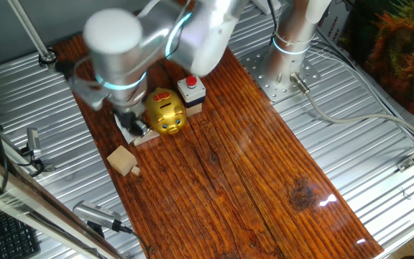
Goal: Drop coins into a piggy bank
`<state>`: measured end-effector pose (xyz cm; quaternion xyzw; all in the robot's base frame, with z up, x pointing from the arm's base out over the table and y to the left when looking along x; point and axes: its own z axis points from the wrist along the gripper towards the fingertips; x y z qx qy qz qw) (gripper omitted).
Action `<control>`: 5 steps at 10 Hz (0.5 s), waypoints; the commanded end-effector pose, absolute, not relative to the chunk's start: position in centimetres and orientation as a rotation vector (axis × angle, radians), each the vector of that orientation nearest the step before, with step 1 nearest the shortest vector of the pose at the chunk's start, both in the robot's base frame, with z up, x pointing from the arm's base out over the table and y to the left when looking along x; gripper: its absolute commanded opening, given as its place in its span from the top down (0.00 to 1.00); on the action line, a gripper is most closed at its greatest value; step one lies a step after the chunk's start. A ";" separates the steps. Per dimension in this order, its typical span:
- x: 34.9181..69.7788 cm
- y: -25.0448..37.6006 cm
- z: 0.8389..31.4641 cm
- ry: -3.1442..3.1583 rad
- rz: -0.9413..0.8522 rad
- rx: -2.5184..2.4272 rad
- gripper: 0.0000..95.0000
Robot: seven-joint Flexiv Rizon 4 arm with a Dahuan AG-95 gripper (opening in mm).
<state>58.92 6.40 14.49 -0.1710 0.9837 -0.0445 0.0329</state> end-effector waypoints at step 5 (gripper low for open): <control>54.5 1.9 17.7 3.061 -0.128 -0.357 1.00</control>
